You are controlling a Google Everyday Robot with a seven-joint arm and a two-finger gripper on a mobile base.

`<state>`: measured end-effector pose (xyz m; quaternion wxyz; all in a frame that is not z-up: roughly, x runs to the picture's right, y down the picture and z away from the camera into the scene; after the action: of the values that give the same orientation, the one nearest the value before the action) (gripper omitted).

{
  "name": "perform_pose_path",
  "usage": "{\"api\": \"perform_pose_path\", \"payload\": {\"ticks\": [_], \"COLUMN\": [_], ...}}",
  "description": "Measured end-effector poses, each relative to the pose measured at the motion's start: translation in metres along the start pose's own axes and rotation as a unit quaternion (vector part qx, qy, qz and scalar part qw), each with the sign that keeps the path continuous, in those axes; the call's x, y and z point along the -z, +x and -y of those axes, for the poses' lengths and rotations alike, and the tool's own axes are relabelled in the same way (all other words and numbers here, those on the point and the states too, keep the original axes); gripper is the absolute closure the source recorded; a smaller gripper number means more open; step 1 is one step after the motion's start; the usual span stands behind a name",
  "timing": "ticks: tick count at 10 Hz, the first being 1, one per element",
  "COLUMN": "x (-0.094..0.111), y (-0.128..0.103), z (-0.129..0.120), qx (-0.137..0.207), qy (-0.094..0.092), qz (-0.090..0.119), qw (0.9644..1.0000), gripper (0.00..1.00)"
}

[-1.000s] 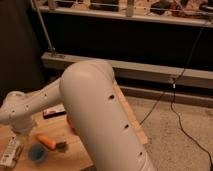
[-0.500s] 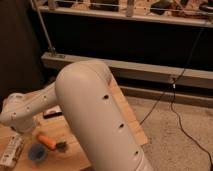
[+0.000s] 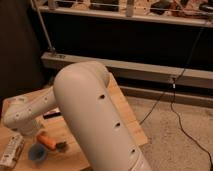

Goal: Place the pepper in the ceramic cup

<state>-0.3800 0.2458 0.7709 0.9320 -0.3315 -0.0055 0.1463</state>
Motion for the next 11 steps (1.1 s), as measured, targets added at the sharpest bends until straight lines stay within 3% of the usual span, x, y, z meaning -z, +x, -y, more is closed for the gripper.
{"api": "perform_pose_path", "payload": {"ticks": [6, 8, 11], "x": [-0.021, -0.024, -0.024], "y": [-0.01, -0.012, -0.01], "z": [0.007, 0.005, 0.006], "qx": [0.009, 0.008, 0.005], "qy": [-0.002, -0.008, -0.013], "qz": [-0.023, -0.025, -0.021], "qw": [0.9997, 0.9996, 0.9997], "gripper": [0.37, 0.55, 0.57]}}
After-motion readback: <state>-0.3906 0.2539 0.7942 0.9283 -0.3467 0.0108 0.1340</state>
